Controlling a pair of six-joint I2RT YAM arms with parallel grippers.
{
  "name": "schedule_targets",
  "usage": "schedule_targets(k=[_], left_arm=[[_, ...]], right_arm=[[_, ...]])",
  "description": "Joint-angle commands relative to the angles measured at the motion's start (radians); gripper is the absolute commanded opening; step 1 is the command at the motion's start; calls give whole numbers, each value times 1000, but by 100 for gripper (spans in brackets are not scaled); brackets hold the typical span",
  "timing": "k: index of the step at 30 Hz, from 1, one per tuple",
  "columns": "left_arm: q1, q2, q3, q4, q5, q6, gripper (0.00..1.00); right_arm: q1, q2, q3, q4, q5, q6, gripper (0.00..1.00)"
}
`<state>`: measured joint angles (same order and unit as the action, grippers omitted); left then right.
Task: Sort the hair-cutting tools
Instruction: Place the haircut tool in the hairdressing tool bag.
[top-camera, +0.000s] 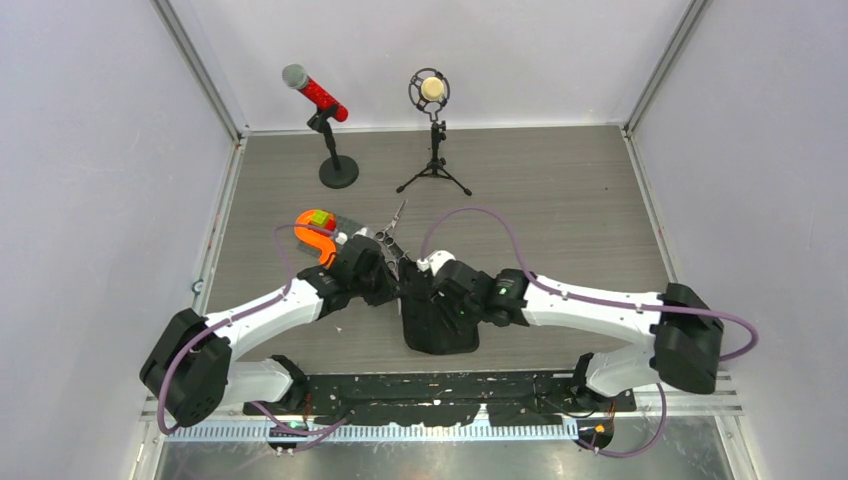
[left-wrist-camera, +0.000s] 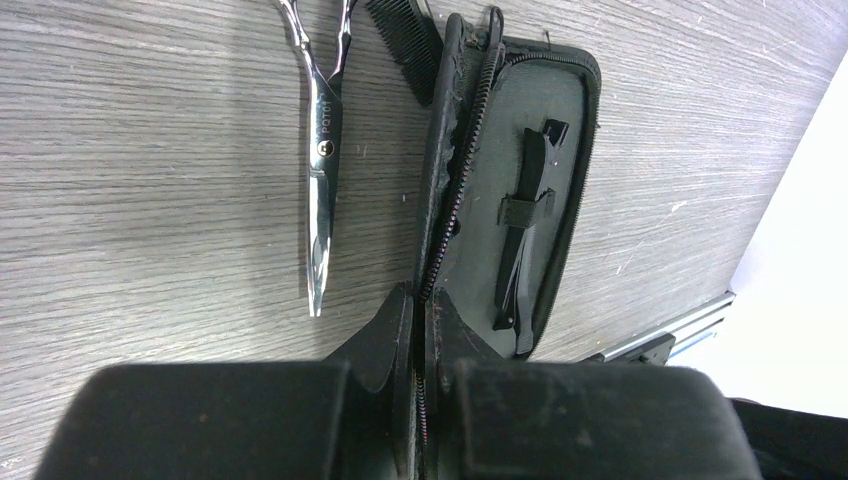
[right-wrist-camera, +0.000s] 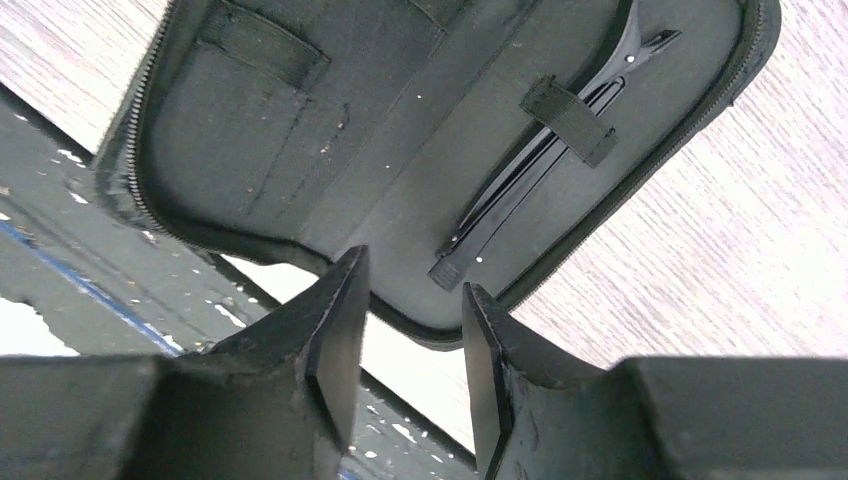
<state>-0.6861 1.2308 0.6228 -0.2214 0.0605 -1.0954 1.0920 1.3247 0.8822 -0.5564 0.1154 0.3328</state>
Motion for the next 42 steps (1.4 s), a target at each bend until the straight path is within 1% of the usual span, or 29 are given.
schedule_targets(k=[1, 6, 7, 12, 20, 25, 30, 34, 37, 39, 40, 41, 42], left_arm=[[-4, -4, 42, -7, -10, 22, 0], [-4, -3, 41, -9, -11, 25, 0], [-4, -2, 41, -9, -11, 26, 0], [-5, -2, 41, -9, -11, 29, 0], [-4, 3, 40, -7, -8, 29, 0], [-4, 0, 39, -8, -8, 30, 0], [-5, -9, 36, -13, -12, 32, 0], [-4, -11, 36, -15, -11, 32, 0], [-4, -14, 33, -15, -11, 33, 0], [-4, -16, 31, -14, -10, 33, 0], [-4, -17, 32, -13, -10, 34, 0], [-5, -17, 29, -12, -9, 35, 0], [-5, -15, 29, -10, -7, 34, 0]], right_arm=[[47, 92, 99, -98, 114, -103, 38], [83, 166, 150, -133, 148, -98, 36], [88, 184, 154, -137, 151, -97, 34], [95, 245, 171, -165, 172, -80, 32], [97, 282, 157, -155, 166, -68, 31], [97, 310, 144, -153, 191, -48, 31], [95, 305, 116, -148, 207, -17, 28], [74, 264, 66, -89, 190, 19, 25], [34, 199, -15, -16, 125, 30, 17], [-21, 146, -86, 68, 66, 29, 13], [-37, 125, -114, 141, 6, 22, 11], [-73, 90, -169, 180, -26, 17, 9], [-90, 74, -225, 259, -105, 9, 8]])
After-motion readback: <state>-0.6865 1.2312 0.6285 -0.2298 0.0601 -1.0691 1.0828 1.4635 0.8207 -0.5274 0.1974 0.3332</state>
